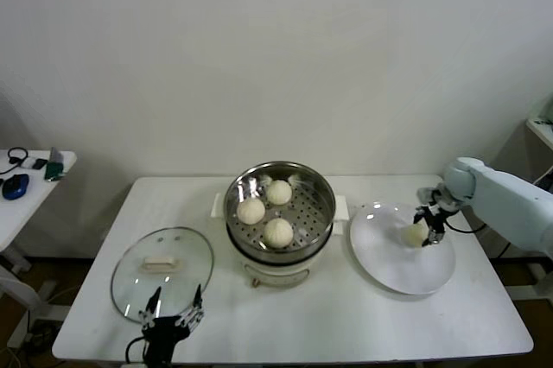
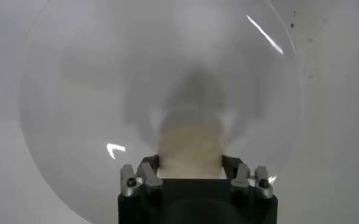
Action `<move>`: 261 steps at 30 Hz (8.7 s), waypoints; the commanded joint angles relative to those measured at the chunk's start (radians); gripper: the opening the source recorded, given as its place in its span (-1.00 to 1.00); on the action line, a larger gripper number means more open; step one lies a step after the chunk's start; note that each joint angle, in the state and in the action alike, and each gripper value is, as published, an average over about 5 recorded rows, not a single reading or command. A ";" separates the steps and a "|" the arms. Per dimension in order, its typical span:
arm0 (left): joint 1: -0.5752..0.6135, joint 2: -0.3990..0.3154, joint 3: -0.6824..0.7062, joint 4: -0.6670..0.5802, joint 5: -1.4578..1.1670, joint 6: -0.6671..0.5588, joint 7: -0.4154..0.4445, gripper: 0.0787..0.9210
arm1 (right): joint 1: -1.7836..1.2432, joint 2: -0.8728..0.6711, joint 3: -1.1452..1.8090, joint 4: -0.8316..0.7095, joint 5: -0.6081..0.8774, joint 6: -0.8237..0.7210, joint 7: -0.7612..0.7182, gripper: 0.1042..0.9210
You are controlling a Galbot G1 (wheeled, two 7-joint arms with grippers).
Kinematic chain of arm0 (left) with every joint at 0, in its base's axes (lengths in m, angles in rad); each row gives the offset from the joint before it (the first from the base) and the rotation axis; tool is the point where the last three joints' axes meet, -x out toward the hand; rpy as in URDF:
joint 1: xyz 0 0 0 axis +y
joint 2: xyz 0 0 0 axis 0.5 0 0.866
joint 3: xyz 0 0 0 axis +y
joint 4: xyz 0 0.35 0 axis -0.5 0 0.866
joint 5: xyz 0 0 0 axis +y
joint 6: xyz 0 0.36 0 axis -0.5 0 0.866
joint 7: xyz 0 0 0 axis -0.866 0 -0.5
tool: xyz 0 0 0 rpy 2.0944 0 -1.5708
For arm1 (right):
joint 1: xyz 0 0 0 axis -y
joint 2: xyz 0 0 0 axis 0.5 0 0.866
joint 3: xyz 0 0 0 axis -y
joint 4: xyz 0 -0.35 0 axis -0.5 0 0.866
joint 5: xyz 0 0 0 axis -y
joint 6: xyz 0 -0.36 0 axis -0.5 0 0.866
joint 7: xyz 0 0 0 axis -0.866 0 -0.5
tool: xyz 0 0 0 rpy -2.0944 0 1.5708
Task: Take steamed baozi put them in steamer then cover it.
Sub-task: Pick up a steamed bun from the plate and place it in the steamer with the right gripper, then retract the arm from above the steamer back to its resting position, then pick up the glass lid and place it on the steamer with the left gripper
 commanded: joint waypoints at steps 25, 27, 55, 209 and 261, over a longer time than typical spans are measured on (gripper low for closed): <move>-0.006 0.014 0.008 -0.039 -0.002 0.005 0.002 0.77 | 0.790 0.255 -0.517 0.787 0.730 -0.359 0.194 0.41; -0.004 0.015 0.005 -0.042 -0.003 0.004 0.002 0.77 | 0.729 0.276 -0.511 0.765 0.693 -0.367 0.210 0.41; 0.007 0.010 0.007 -0.054 0.000 -0.004 -0.002 0.77 | 0.442 0.310 -0.409 0.564 0.493 -0.400 0.323 0.46; -0.492 0.550 0.204 -0.092 1.193 0.660 0.118 -0.89 | -1.917 0.348 1.812 0.987 0.166 0.342 0.923 0.76; -0.793 -0.111 0.711 0.366 1.895 0.734 0.360 -0.89 | -1.884 0.318 1.827 0.956 0.173 0.400 0.901 0.76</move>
